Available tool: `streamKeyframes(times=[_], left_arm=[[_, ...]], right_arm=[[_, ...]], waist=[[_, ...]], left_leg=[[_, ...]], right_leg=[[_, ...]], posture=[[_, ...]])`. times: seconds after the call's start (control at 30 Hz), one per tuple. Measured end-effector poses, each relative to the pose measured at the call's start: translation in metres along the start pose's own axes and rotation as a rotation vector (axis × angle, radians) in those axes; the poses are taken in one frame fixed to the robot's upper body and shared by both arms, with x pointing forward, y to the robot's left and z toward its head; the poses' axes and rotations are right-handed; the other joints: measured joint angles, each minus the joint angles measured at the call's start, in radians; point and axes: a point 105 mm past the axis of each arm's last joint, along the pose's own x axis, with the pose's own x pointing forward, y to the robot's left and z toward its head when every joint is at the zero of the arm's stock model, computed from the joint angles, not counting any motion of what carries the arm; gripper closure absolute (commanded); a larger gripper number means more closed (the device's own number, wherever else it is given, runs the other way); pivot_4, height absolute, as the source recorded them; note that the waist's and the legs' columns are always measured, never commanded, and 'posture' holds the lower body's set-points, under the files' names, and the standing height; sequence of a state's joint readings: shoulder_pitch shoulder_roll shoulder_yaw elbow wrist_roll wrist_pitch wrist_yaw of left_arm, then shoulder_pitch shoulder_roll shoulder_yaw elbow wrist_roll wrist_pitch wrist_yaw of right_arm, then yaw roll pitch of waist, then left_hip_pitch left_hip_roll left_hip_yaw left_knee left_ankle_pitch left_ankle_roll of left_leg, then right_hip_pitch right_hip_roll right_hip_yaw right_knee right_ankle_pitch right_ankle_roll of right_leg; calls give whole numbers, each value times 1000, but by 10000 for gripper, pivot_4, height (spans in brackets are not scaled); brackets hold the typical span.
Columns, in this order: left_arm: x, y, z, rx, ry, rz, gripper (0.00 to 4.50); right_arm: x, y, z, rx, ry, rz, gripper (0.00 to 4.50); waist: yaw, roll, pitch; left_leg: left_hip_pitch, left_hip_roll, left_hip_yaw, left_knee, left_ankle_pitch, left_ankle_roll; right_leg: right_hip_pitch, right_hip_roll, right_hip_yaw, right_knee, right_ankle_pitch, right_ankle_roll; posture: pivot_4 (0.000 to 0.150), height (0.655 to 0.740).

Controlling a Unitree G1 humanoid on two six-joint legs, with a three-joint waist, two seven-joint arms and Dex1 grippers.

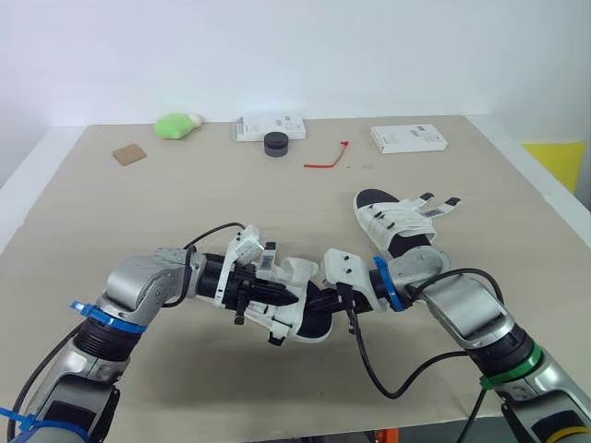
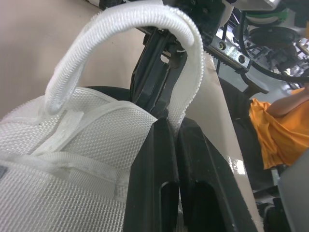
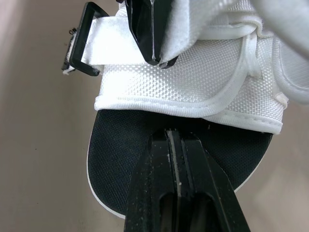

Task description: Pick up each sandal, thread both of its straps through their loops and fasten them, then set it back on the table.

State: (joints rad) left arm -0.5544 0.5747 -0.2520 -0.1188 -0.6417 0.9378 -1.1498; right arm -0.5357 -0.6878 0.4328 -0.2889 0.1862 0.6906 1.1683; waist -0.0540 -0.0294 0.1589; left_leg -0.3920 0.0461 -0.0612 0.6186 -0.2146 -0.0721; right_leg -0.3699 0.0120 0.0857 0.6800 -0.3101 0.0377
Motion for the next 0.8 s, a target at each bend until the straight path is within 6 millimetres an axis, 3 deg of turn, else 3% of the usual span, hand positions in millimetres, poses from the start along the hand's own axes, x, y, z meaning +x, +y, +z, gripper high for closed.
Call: streamKeyframes(times=[0.4,0.67,0.8], left_arm=[[-14,-22,-1,53,33,-132,43516],[-11,-22,-15,292,109,-118,43516],[-7,-21,-17,314,108,-111,43516]], right_arm=[[2,0,3,-6,-12,8,45000],[2,-1,4,-4,-15,9,45000],[3,-1,3,-2,-14,8,45000]], waist=[[-5,0,0],[-8,1,-1],[-8,3,-2]], left_leg=[[0,1,0,-1,-1,2],[1,2,1,-1,-1,2],[1,2,1,-1,-1,2]], right_leg=[[-1,1,0,0,-1,-2],[-1,1,1,0,-1,-2],[0,1,1,0,-1,-2]], posture=[[1500,7400],[1500,7400],[1500,7400]])
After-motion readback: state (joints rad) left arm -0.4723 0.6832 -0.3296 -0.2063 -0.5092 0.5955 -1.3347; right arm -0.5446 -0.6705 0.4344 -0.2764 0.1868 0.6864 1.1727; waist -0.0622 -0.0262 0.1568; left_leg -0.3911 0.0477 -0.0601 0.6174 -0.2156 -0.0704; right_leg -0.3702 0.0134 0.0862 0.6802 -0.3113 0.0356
